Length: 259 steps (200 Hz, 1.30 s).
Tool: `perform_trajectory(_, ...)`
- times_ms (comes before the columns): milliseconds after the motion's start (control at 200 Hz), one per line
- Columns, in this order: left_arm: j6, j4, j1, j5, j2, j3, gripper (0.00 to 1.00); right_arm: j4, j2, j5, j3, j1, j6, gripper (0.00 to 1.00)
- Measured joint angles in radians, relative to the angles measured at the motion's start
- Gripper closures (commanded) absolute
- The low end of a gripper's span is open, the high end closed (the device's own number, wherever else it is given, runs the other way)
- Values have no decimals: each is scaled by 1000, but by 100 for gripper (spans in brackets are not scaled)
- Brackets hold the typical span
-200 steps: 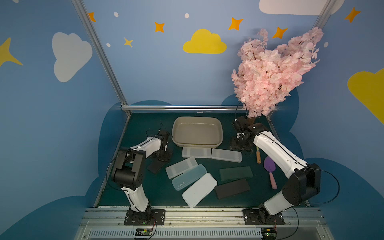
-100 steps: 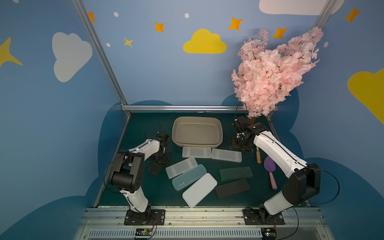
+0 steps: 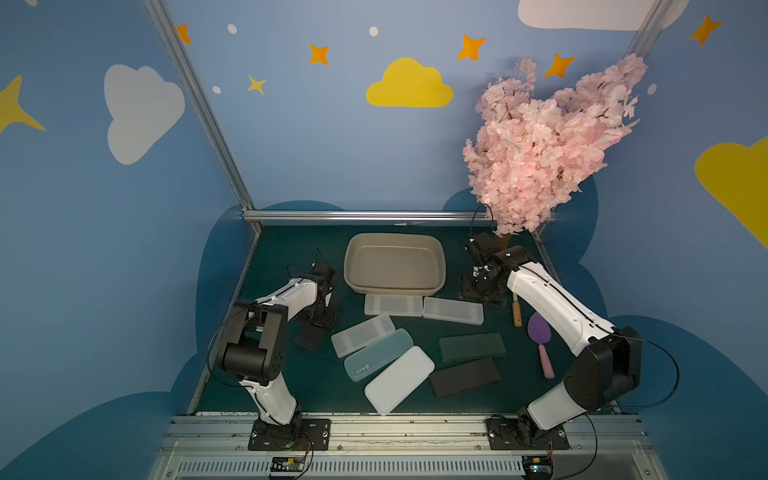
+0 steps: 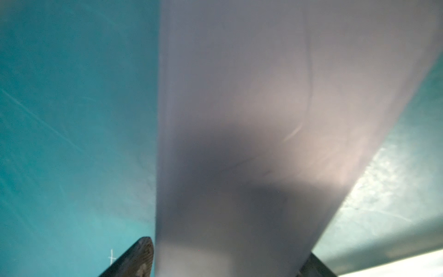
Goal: Put the pencil case into the storage box
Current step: Pick up the pencil case from the center of the board, then place the pencil case at the storage box.
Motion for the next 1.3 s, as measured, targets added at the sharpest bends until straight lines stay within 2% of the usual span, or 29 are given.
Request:
perform_trajectory(325,-64,-40,-76,102,-47,-22,42,0,-5,-9,0,4,-10,31)
perform_trajectory(526,-170,-103,-80,92,-171,-4,46,3,-34,-10,-3,7,-23,31)
perform_trajectory(766,-216,-235,-82,23,-203,146,45,8,-49,-13,-22,6,-31,31)
perform_trajectory(886,-209,-282,-108,19,-187,305,45,14,-51,-18,-33,6,-42,31)
perform_trajectory(986,-206,-298,-150,27,-104,514,46,17,-53,-21,-41,4,-51,31)
perform_trajectory(1096,-204,-313,-203,43,76,797,46,23,-60,-24,-56,1,-60,31)
perform_trajectory(1297,-209,-383,-283,53,497,1309,47,27,-101,-28,-93,-13,-76,31)
